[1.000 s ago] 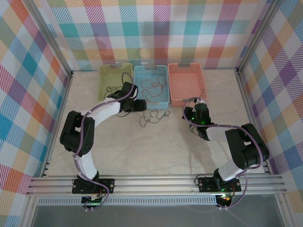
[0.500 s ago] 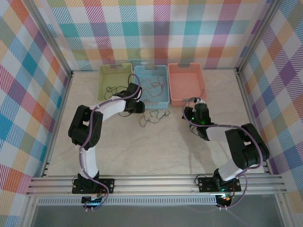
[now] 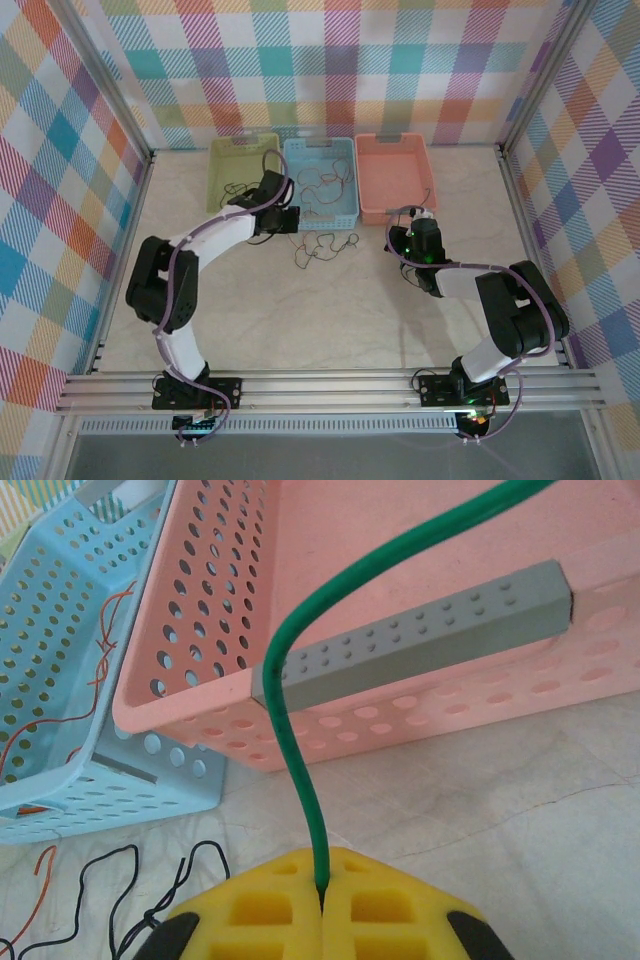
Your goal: Untangle the cables
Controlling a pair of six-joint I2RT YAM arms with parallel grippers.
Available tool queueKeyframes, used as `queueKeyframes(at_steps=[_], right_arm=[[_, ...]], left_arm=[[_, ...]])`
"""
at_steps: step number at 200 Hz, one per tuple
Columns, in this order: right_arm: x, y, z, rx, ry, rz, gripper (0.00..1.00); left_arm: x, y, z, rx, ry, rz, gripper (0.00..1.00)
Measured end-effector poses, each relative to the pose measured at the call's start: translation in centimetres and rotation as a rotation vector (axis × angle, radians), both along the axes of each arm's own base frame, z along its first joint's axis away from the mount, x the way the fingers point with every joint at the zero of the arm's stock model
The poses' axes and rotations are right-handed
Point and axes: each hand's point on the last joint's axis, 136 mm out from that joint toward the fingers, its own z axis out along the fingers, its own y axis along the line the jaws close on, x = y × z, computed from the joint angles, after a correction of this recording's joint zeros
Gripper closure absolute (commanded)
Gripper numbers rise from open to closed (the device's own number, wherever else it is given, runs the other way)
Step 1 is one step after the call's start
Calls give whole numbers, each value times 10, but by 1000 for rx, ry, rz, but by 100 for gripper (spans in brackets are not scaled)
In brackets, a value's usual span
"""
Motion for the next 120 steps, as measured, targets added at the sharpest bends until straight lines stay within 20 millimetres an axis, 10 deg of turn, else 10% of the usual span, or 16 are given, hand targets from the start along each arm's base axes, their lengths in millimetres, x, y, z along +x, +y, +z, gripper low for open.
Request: queueKeyframes(at_steps=[26,120], right_arm=[[0,0,-1,-1,3,0,100],[0,1,-1,3,3,5,100]], left_arm=[[-3,2,28,-44,-49,28,54],[-39,10,-68,-120,202,228,54]])
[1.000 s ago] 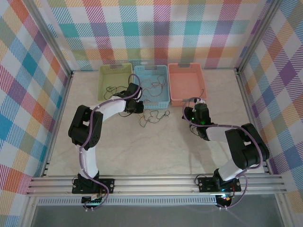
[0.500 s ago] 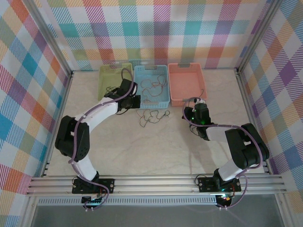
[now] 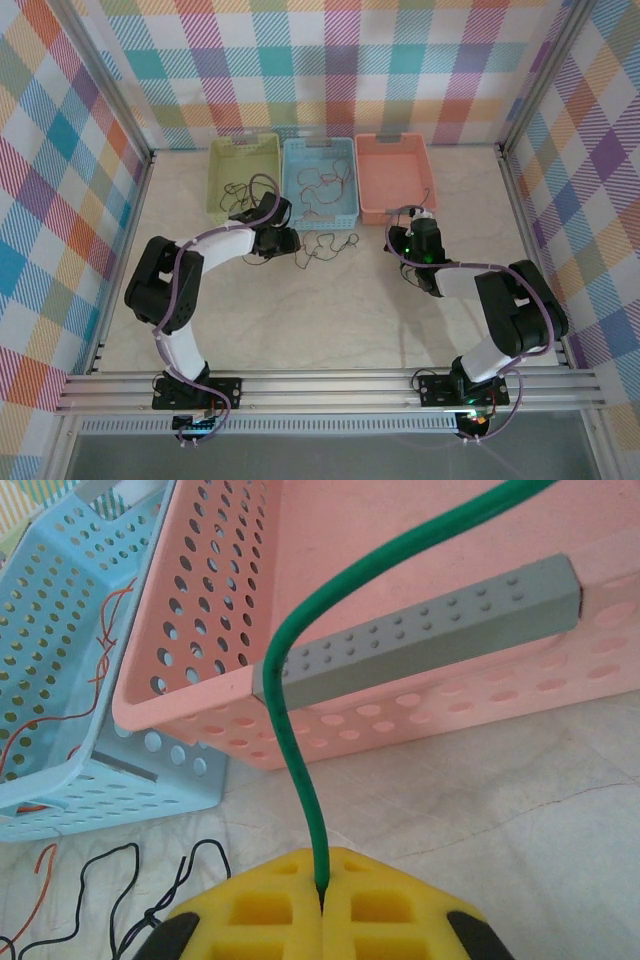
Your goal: Untangle the cables
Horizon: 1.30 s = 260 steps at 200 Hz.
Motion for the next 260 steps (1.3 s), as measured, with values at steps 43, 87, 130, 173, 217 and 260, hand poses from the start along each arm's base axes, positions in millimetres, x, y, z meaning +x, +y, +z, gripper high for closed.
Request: queueKeyframes(at_steps=[43,87,130,173,217,260], right_arm=[[0,1,0,4,0,2,100],[0,1,-1,5,3,5,100],[0,2,-2,5,5,6,100],[0,2,-1,6,4,7,100],[0,3,-1,9,3,12,100],[0,3,-1,9,3,12,100]], left_arm=[[17,-8,-2,-60,-48,57,56],[26,-13,0,-100,-82,87,67],[29,-15,-9,-108,-71,101,97],[23,-10,-4,-86,-84,100,100],[19,-5,61,-68,-178,42,100],[42,-16,135,-89,-290,-3,100]])
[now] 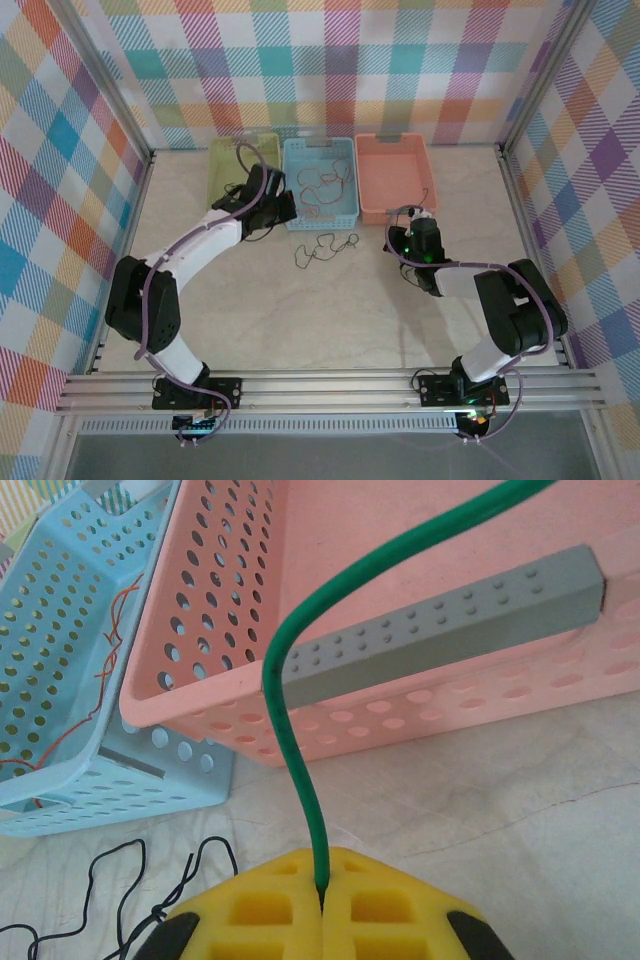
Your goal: Untangle the cables
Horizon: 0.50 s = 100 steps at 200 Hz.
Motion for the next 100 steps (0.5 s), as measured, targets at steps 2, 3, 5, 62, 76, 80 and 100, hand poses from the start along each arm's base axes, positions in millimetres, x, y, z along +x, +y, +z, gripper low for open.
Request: queueKeyframes(at_steps=[2,3,5,62,76,80,100], right_arm=[[0,0,0,0,0,0,100],[0,0,0,0,0,0,100],[0,0,0,0,0,0,100],[0,1,0,2,1,4,100],[0,1,0,3,1,7,100],[0,1,0,3,1,7,100],[0,1,0,4,1,7,100]], left_arm=[[2,-1,2,1,-3,-2,100],[3,-1,3,1,-4,-3,100],[5,-2,6,1,-8,-5,100],[74,-29,1,43,-16,-16,66],[86,-35,-16,63,10,-22,43],[88,-36,-20,67,17,-24,39],[88,-35,-39,102,57,-40,25]])
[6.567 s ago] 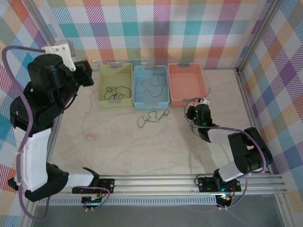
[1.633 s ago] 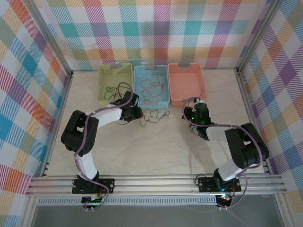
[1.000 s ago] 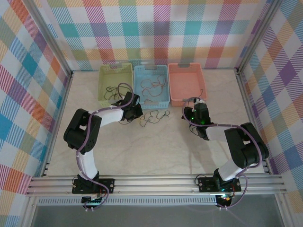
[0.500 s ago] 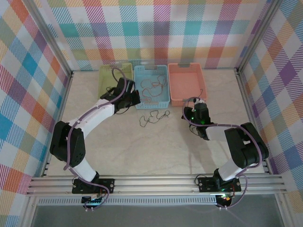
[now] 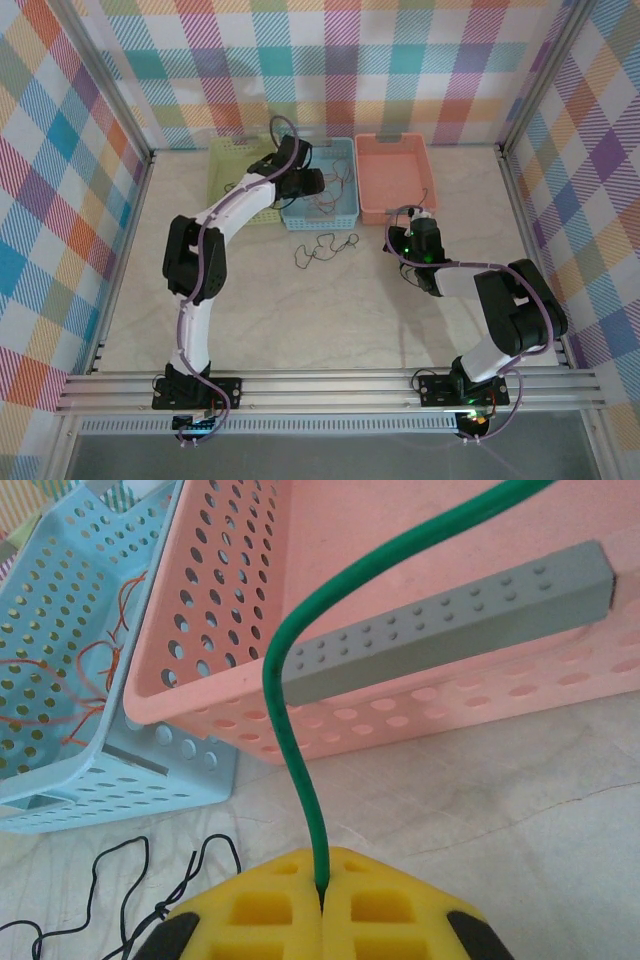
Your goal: Untangle the cables
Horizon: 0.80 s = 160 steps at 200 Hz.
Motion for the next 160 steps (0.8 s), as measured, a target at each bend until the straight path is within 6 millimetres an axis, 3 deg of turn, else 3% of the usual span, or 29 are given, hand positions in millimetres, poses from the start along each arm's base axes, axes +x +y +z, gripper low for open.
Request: queueKeyframes(at_steps=[19,32,82,105,132,160], right_arm=[[0,0,0,0,0,0,100],[0,0,0,1,0,3,100],[0,1,1,-2,-2,10,100],[-1,2,6,-14,-19,21,100],[-5,3,34,-12,-75,47,100],[-18,5,98,23,-190,87,100]], left_arm=[[-10,5,-1,7,-3,-5,24],[-29,14,9,0,-20,-7,24],[-124,66,96,-124,-323,16,20],[-152,86,95,-135,-385,42,19],[-176,101,77,-123,-378,55,18],[-189,109,83,-126,-397,65,18]])
